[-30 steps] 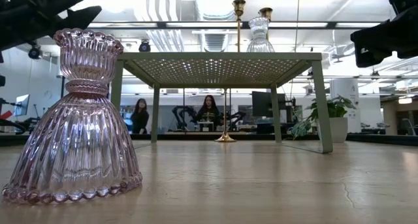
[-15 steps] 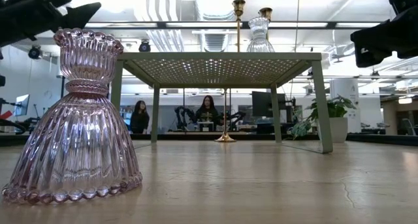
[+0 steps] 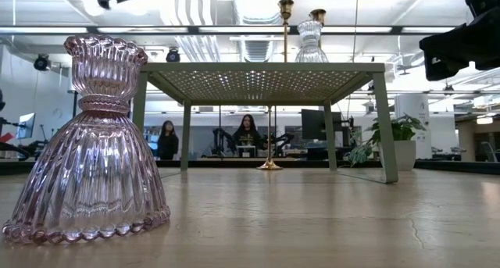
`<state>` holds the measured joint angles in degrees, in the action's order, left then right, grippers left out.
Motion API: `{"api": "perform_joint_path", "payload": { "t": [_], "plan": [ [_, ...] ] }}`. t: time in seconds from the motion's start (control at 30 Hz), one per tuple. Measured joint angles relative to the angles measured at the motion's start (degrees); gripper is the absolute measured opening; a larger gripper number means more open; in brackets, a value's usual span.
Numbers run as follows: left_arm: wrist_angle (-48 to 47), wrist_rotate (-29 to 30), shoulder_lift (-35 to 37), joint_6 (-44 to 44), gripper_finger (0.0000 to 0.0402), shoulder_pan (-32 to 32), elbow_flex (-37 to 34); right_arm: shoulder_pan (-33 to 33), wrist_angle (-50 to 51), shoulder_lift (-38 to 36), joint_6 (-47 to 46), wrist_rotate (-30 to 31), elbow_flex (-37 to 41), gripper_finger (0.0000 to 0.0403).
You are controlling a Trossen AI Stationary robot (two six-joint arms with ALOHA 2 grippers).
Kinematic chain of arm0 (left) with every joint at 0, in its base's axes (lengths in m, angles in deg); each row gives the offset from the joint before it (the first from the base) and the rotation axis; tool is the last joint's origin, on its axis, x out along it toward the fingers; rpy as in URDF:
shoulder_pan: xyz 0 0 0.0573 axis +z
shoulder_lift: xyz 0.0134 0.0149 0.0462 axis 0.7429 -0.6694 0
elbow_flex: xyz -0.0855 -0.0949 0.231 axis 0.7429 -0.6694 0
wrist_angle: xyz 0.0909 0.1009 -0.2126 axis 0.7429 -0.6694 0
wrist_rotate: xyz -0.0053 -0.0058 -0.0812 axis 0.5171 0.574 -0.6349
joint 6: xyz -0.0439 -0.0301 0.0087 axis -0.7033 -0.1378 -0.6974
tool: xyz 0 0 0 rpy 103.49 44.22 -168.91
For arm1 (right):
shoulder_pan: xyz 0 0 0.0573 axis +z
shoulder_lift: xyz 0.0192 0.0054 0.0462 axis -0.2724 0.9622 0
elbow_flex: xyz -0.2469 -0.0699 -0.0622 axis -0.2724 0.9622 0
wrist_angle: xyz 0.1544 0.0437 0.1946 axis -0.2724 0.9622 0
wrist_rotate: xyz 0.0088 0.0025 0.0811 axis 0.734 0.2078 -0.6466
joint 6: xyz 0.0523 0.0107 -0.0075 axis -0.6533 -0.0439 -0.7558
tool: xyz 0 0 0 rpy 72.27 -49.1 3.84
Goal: Pick & Place candle stick holders
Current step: Put the gold candle stand on the shelf
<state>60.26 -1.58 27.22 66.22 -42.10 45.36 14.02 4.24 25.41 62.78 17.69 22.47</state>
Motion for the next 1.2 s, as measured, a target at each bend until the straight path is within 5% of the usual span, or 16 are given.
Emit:
{"api": "perform_joint_path", "payload": {
  "t": [0.2,0.57,0.97,1.2],
  "plan": [
    [4.5,-2.9,-15.0,3.8,0.0177,8.9,8.5,0.0,0.0,0.0,0.0,0.0,0.0,0.0009],
    [17.0,-33.0,-32.5,-6.0,0.0177,37.1,13.9,0.0,0.0,0.0,0.0,0.0,0.0,0.0009],
    [13.2,-46.2,-55.8,1.0,0.0177,42.4,29.3,0.0,0.0,0.0,0.0,0.0,0.0,0.0009],
    [13.4,-58.2,-62.5,3.0,0.0177,45.0,32.2,0.0,0.0,0.0,0.0,0.0,0.0,0.0009]
  ]
}}
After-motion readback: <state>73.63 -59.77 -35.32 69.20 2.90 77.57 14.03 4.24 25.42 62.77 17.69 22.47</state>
